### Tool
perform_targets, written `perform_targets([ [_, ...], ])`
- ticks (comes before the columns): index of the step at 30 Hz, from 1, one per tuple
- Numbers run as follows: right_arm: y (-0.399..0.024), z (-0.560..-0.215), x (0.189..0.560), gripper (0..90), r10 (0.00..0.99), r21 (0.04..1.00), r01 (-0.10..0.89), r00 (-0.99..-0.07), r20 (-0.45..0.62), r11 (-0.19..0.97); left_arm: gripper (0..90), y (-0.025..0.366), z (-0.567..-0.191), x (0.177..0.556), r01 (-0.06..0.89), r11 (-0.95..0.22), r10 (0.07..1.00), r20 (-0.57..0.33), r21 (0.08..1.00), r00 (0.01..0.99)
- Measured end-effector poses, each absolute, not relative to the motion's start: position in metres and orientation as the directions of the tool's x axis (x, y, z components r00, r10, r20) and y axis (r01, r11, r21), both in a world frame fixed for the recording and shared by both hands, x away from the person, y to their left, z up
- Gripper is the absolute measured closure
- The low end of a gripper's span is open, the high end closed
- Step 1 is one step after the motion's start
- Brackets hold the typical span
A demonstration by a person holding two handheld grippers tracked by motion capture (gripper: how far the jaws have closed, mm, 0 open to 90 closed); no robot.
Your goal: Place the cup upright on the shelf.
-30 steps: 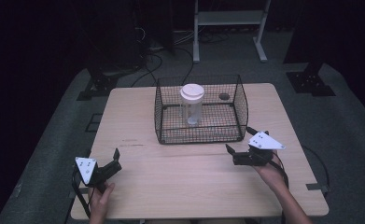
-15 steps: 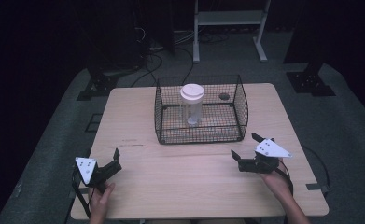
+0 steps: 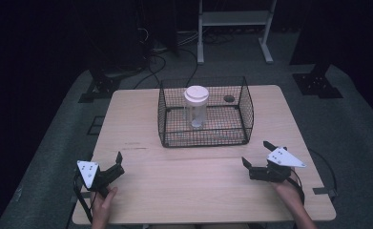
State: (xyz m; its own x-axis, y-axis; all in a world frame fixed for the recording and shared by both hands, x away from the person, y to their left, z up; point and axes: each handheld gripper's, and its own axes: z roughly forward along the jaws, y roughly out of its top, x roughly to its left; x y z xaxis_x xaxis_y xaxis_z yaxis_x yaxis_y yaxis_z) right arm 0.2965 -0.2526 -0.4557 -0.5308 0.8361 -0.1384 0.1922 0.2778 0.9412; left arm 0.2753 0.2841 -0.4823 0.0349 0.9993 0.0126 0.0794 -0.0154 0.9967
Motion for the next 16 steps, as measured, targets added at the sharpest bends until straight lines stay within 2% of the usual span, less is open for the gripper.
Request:
perform_targets([
  [16, -0.269, -0.469, 0.272, 2.9, 0.872, 0.953, 0.209, -0.481, -0.097, 0.221, 0.0, 0.284, -0.482, 0.276, 0.080, -0.016, 0.999, 0.013, 0.997, 0.033],
])
